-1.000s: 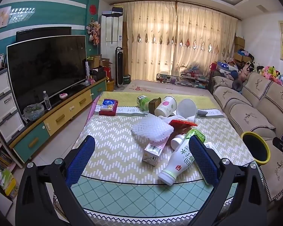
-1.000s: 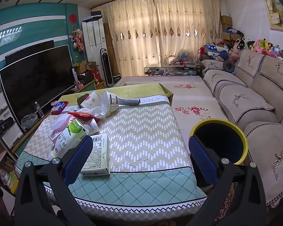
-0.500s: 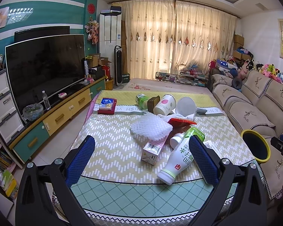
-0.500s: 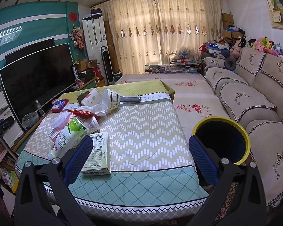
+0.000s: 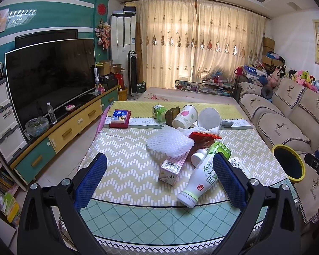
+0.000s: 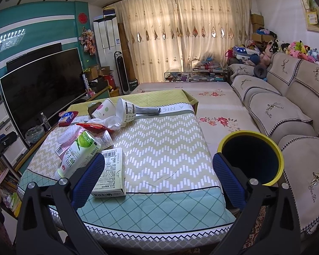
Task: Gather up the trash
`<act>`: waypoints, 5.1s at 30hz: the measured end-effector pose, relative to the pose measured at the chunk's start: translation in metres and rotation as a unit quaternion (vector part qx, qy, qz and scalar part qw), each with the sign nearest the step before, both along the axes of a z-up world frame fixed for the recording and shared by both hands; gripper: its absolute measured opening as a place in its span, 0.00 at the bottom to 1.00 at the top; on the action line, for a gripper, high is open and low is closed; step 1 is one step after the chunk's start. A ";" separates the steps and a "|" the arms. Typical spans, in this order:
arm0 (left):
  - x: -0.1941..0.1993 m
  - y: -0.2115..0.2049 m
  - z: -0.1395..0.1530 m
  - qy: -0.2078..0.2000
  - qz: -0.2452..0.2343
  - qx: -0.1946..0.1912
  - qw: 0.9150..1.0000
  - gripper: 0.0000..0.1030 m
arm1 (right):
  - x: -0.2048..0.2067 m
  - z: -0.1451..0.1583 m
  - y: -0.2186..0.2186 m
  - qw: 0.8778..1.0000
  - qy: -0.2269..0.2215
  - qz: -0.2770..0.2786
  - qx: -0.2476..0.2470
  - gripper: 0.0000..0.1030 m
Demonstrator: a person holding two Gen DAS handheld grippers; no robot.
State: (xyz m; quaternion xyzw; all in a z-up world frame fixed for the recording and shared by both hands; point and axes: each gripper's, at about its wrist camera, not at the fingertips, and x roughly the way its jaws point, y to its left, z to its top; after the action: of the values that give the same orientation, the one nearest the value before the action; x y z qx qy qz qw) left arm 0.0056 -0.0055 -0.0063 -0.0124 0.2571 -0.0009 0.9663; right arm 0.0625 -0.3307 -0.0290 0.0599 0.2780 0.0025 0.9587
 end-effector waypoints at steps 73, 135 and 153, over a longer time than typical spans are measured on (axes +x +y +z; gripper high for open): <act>0.018 -0.005 -0.024 0.038 -0.005 -0.003 0.999 0.95 | 0.051 -0.080 0.084 0.990 0.088 0.110 -0.002 0.94; 0.058 -0.025 -0.067 0.093 -0.065 -0.010 0.993 0.95 | 0.063 -0.052 -0.100 0.992 0.037 -0.112 0.033 0.66; 0.091 -0.054 -0.101 0.142 -0.117 -0.015 0.983 0.95 | 0.126 -0.122 -0.197 0.962 0.134 -0.238 0.015 0.79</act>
State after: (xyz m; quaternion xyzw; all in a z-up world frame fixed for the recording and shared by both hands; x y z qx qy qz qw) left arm 0.0964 -0.0590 -0.1073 0.0028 0.3912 -0.1162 0.9129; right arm 0.1885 -0.5281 -0.1505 0.1381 0.3815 -0.2292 0.8848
